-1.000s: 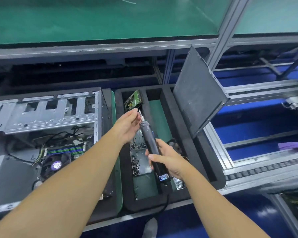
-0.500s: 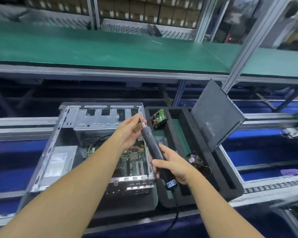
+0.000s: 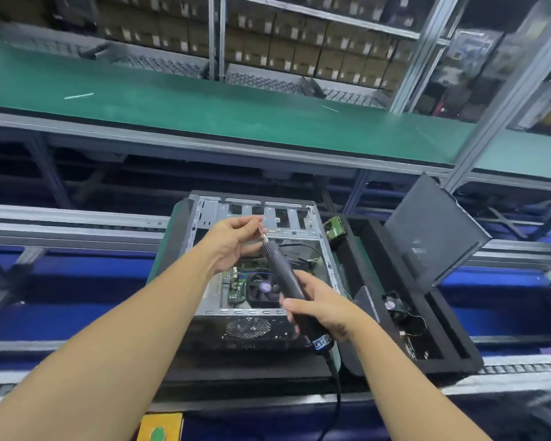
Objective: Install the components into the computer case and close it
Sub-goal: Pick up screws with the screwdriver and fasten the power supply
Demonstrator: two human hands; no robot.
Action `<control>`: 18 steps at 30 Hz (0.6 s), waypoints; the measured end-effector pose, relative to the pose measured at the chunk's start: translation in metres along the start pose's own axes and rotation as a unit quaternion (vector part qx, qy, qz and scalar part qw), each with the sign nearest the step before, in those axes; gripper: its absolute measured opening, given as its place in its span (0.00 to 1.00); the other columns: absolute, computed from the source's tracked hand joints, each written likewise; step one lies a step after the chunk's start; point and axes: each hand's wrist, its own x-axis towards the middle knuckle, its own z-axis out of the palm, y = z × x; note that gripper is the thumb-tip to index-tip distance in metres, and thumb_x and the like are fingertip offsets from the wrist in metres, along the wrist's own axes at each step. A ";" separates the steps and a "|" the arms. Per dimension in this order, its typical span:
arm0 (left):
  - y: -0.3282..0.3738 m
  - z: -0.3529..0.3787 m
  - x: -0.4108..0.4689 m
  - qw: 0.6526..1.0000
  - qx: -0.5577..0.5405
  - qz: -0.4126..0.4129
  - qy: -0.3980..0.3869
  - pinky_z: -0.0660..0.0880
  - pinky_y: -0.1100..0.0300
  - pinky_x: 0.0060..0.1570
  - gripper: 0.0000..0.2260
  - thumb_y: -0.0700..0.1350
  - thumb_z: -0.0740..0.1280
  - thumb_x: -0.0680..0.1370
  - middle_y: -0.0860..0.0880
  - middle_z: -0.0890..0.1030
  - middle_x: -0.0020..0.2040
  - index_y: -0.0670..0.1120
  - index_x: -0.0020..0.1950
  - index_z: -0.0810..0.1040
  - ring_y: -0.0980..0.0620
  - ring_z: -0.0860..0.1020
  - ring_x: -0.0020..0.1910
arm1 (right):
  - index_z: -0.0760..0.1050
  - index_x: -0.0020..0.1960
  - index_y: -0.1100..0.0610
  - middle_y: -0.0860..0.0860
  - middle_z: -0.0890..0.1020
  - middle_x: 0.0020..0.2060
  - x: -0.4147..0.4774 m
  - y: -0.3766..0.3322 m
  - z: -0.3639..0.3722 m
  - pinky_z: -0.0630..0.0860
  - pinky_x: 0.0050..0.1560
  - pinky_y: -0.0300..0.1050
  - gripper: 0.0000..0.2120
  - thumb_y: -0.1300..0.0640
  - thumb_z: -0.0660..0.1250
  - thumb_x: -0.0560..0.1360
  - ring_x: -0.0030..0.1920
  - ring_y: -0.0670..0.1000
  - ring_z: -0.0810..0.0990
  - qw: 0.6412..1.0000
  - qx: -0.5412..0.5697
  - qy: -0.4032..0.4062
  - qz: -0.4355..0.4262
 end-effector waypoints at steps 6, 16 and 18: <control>0.007 -0.021 -0.015 0.998 0.021 0.028 0.053 0.82 0.57 0.38 0.06 0.36 0.66 0.79 0.46 0.85 0.41 0.41 0.53 0.81 0.50 0.84 0.44 | 0.69 0.70 0.54 0.57 0.78 0.51 0.012 -0.003 0.029 0.80 0.39 0.49 0.26 0.58 0.74 0.75 0.41 0.52 0.80 1.000 -0.012 0.002 -0.002; 0.016 -0.029 -0.027 0.999 0.009 0.021 0.028 0.82 0.54 0.44 0.11 0.34 0.67 0.78 0.47 0.85 0.42 0.44 0.59 0.79 0.51 0.84 0.45 | 0.64 0.76 0.50 0.54 0.80 0.51 0.011 -0.003 0.041 0.80 0.42 0.49 0.31 0.62 0.73 0.77 0.42 0.52 0.80 0.998 -0.051 0.024 -0.011; 0.016 -0.027 -0.028 1.000 0.003 0.009 0.020 0.82 0.56 0.46 0.09 0.34 0.66 0.79 0.46 0.85 0.42 0.42 0.57 0.79 0.52 0.84 0.43 | 0.65 0.75 0.49 0.52 0.81 0.49 0.009 -0.002 0.040 0.81 0.41 0.48 0.31 0.63 0.73 0.77 0.41 0.51 0.80 0.997 -0.065 0.023 -0.019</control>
